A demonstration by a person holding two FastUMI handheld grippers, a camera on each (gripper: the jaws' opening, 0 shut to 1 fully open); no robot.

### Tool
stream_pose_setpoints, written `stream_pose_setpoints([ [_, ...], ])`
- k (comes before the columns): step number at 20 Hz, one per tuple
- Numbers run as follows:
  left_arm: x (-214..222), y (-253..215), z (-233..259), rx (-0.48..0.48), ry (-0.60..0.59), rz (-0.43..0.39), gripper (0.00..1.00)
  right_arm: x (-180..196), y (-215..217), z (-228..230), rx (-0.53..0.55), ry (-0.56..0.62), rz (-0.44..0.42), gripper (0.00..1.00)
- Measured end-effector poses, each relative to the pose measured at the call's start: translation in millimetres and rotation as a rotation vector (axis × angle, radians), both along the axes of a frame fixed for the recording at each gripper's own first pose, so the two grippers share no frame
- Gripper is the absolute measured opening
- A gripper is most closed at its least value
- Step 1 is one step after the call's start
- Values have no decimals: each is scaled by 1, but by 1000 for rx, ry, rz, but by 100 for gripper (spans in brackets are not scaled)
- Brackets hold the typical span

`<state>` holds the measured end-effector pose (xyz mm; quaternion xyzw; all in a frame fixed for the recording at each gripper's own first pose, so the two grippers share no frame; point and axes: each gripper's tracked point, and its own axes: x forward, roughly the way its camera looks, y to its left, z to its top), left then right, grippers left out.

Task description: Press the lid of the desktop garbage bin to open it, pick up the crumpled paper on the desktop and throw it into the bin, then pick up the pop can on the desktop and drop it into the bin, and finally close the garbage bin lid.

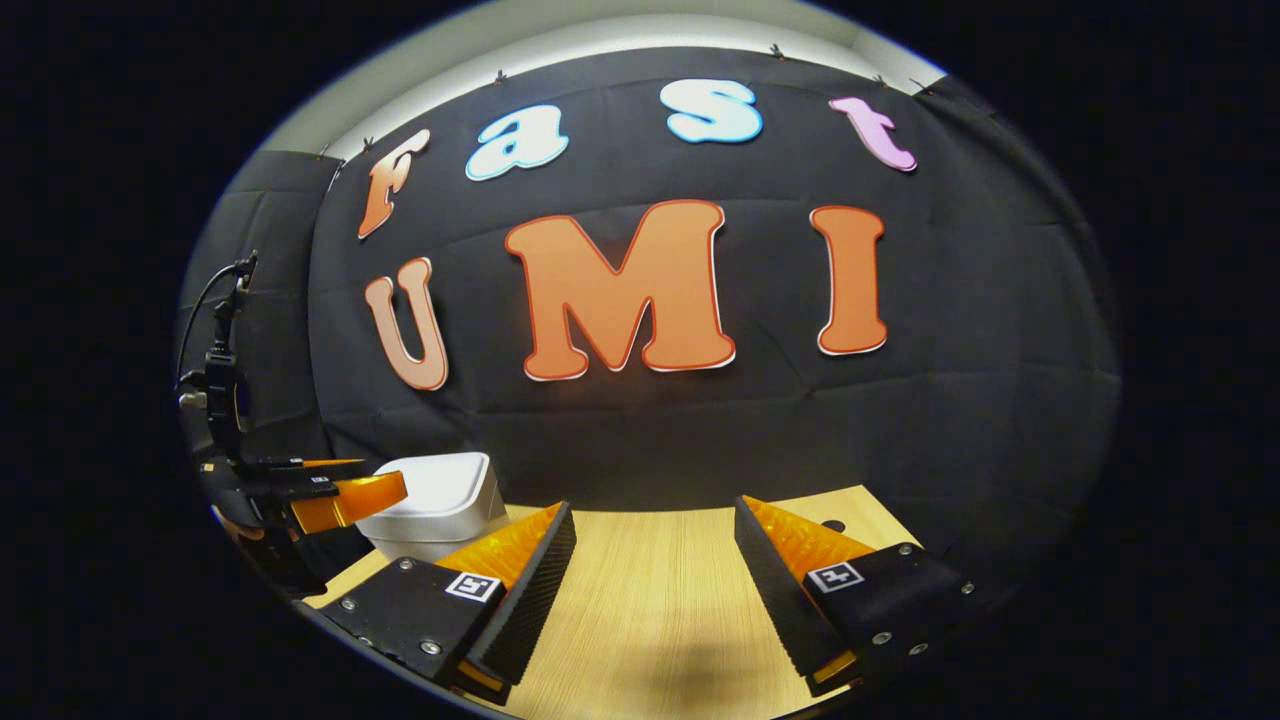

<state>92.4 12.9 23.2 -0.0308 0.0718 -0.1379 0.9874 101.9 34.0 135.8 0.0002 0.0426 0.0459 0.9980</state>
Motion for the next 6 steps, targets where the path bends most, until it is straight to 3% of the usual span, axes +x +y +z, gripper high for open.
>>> stream_pose_setpoints([
  [6, -16, 3, -10, -58, -84, 28, 95, -14, 0, -27, -28, -1, -31, 95],
])
